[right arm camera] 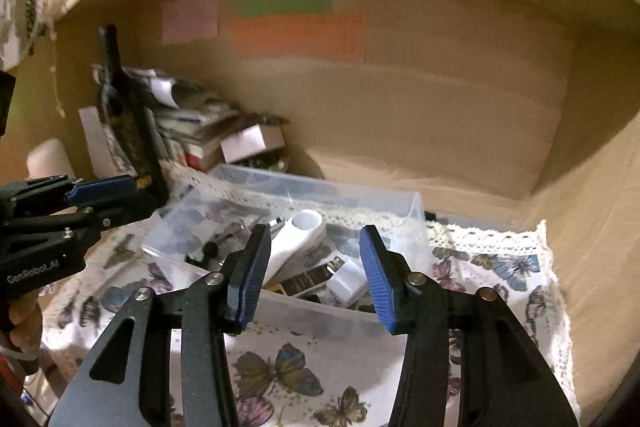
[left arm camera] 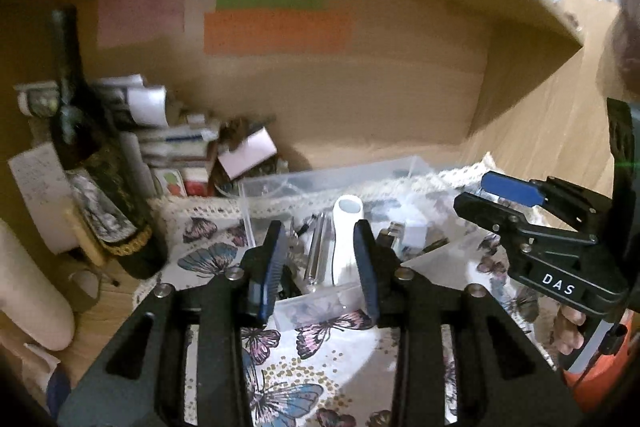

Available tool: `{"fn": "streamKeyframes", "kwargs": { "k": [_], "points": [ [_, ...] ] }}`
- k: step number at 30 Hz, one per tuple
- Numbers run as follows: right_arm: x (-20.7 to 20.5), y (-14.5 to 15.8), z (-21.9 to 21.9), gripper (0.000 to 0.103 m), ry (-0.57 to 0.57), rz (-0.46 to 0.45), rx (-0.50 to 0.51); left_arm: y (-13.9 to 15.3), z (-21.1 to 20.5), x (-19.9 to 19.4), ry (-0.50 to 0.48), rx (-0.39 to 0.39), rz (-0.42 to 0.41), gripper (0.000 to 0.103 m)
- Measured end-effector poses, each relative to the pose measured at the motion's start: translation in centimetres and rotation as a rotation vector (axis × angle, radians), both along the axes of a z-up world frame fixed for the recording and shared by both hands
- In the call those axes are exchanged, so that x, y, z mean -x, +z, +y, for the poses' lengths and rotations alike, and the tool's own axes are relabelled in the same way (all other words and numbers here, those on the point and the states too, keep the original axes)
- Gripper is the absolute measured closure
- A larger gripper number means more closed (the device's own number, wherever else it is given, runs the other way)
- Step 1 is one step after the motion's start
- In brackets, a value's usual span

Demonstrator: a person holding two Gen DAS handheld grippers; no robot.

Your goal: Organize rigid objects

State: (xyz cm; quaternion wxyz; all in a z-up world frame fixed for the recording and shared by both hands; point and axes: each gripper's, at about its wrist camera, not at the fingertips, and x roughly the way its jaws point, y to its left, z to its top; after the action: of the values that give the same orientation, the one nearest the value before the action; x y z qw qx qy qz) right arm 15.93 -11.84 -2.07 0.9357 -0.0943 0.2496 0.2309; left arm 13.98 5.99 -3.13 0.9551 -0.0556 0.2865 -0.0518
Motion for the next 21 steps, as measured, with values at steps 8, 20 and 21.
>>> {"fn": "streamKeyframes", "kwargs": {
  "k": [8,20,21],
  "points": [
    [5.8,3.5,-1.7,0.029,-0.003,-0.143,-0.081,3.8,-1.2,5.4,0.027,-0.016,-0.155,0.038],
    [9.6,5.1,-3.8,0.000,-0.032,-0.246,-0.159,6.1,-1.5,10.7,0.115,-0.001,-0.283,0.001],
    [9.8,5.1,-3.8,0.000,-0.034,-0.246,-0.162,6.1,-1.5,10.9,0.115,-0.001,-0.285,0.001]
  ]
}}
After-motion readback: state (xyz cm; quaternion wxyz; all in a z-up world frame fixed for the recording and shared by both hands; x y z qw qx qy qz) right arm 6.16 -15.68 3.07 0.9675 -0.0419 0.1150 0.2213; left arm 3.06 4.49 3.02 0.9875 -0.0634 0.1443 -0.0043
